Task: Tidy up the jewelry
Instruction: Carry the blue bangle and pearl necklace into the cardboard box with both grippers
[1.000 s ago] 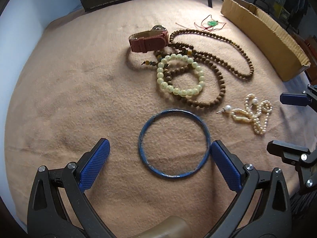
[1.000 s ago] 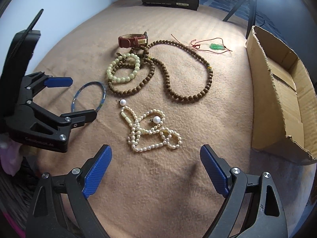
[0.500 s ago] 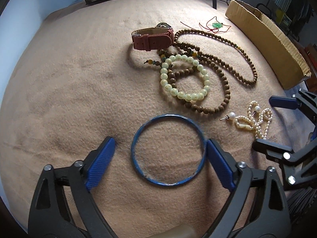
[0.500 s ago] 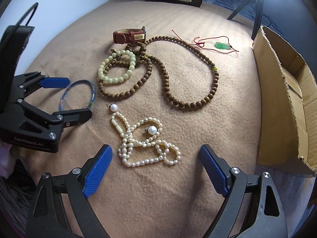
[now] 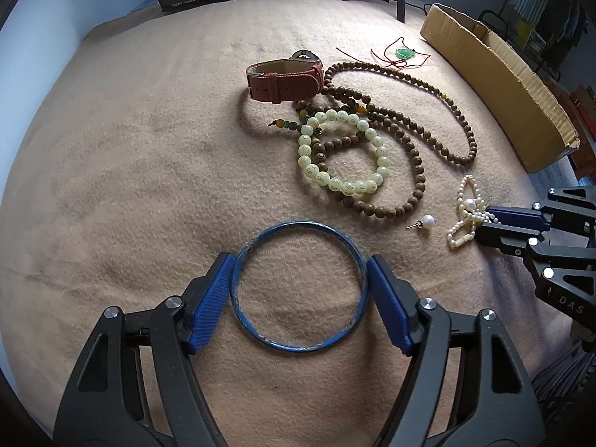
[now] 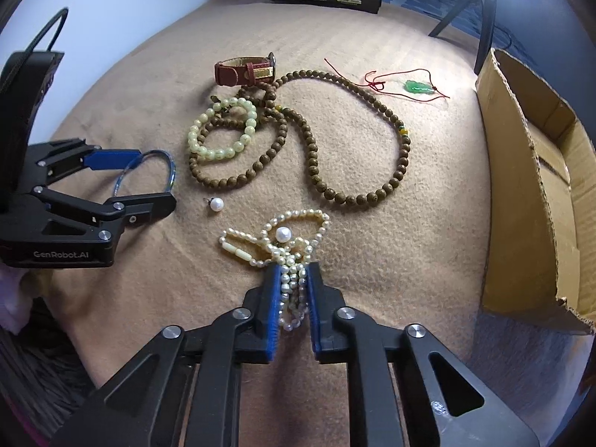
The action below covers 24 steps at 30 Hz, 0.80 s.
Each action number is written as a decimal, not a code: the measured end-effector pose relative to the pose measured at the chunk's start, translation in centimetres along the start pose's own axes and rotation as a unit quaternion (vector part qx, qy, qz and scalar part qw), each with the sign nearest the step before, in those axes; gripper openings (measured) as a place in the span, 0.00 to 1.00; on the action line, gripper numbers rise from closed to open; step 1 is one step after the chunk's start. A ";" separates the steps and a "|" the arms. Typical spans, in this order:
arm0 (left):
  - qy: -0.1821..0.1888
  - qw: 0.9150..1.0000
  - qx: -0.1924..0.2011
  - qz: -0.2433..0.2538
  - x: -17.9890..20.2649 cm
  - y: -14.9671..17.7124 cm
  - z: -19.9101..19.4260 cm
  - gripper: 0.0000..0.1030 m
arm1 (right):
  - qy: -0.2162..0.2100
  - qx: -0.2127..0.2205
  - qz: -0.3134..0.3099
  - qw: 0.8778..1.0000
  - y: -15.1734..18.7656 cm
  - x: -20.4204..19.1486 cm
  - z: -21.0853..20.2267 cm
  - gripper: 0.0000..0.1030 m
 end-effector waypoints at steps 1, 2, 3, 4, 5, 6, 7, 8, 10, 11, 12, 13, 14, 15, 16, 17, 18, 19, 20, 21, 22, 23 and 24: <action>0.001 1.000 0.000 -0.001 0.0 -0.1 0.0 0.72 | 0.000 0.001 0.000 1.000 0.0 0.0 -0.1 0.09; 0.002 1.000 0.000 -0.002 0.0 -0.1 -0.1 0.72 | 0.000 0.002 -0.001 1.000 0.0 -0.1 -0.2 0.09; 0.003 1.000 0.001 -0.003 -0.1 -0.1 -0.2 0.72 | -0.002 0.005 0.000 1.000 0.0 -0.1 -0.5 0.08; 0.005 1.000 0.002 -0.005 -0.2 0.0 -0.4 0.72 | -0.004 0.009 0.002 1.000 0.3 -0.5 -1.0 0.08; 0.006 1.000 0.003 -0.006 -0.3 0.0 -0.5 0.72 | -0.008 0.014 0.004 1.000 0.1 -0.6 -1.4 0.07; 0.008 1.000 0.004 -0.008 -0.3 -0.1 -0.8 0.72 | -0.012 0.021 0.006 1.000 -0.3 -0.7 -1.9 0.06; 0.010 1.000 0.007 -0.010 -0.4 -0.2 -1.1 0.72 | -0.013 0.027 0.006 1.000 -0.5 -0.8 -2.3 0.06; 0.010 1.000 0.011 -0.012 -0.4 -0.3 -1.3 0.72 | -0.012 0.035 0.006 0.999 -0.8 -0.8 -2.8 0.06; 0.012 1.000 0.018 -0.014 -0.4 -0.6 -1.8 0.72 | -0.014 0.050 0.011 0.999 -1.5 -0.7 -3.9 0.06; 0.013 1.000 0.022 -0.016 -0.5 -0.8 -2.2 0.72 | -0.016 0.057 0.014 0.998 -1.9 -0.7 -4.3 0.06; 0.015 0.999 0.027 -0.017 -0.4 -0.9 -2.5 0.72 | -0.018 0.065 0.018 0.998 -2.3 -0.6 -4.9 0.06; 0.016 0.999 0.031 -0.017 -0.4 -1.1 -2.8 0.72 | -0.019 0.070 0.020 0.997 -2.6 -0.5 -5.2 0.06; 0.016 0.999 0.034 -0.017 -0.4 -1.2 -3.0 0.72 | -0.020 0.077 0.022 0.997 -2.8 -0.5 -5.7 0.06; 0.015 0.999 0.039 -0.016 -0.3 -1.4 -3.3 0.72 | -0.020 0.085 0.024 0.996 -3.0 -0.4 -6.1 0.06; 0.012 0.999 0.044 -0.014 -0.3 -1.5 -3.7 0.72 | -0.020 0.091 0.025 0.995 -2.8 -0.4 -6.6 0.06; 0.011 0.999 0.048 -0.013 -0.3 -1.7 -3.9 0.72 | -0.021 0.096 0.027 0.995 -3.1 -0.4 -7.0 0.06; 0.009 0.999 0.052 -0.013 -0.3 -1.8 -4.2 0.72 | -0.021 0.103 0.028 0.994 -3.4 -0.2 -7.4 0.06; 0.008 0.998 0.056 -0.014 -0.3 -2.0 -4.5 0.72 | -0.021 0.107 0.029 0.994 -3.4 -0.2 -7.8 0.06; 0.008 0.998 0.059 -0.013 -0.2 -2.2 -4.7 0.72 | -0.020 0.113 0.030 0.993 -3.5 -0.2 -8.3 0.06; 0.007 0.998 0.065 -0.011 -0.1 -2.4 -5.1 0.72 | -0.020 0.121 0.032 0.992 -3.8 0.0 -8.8 0.06; 0.005 0.997 0.070 -0.007 0.1 -2.7 -5.5 0.72 | -0.021 0.126 0.033 0.991 -4.0 0.2 -9.3 0.06; 0.003 0.997 0.075 -0.005 0.3 -3.1 -5.6 0.72 | -0.021 0.134 0.034 0.990 -4.3 0.3 -9.9 0.06; 0.003 0.997 0.081 -0.001 0.6 -3.5 -6.0 0.72 | -0.020 0.142 0.035 0.989 -4.6 0.5 -10.5 0.06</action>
Point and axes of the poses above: each gripper's, at about its wrist camera, not at the fingertips, and z roughly the way its jaws point, x to its right, y to its underside, the point moved 10 cm from there along z, roughly the way its jaws point, and after that the axes turned 7 degrees about z, right-handed, at the moved point
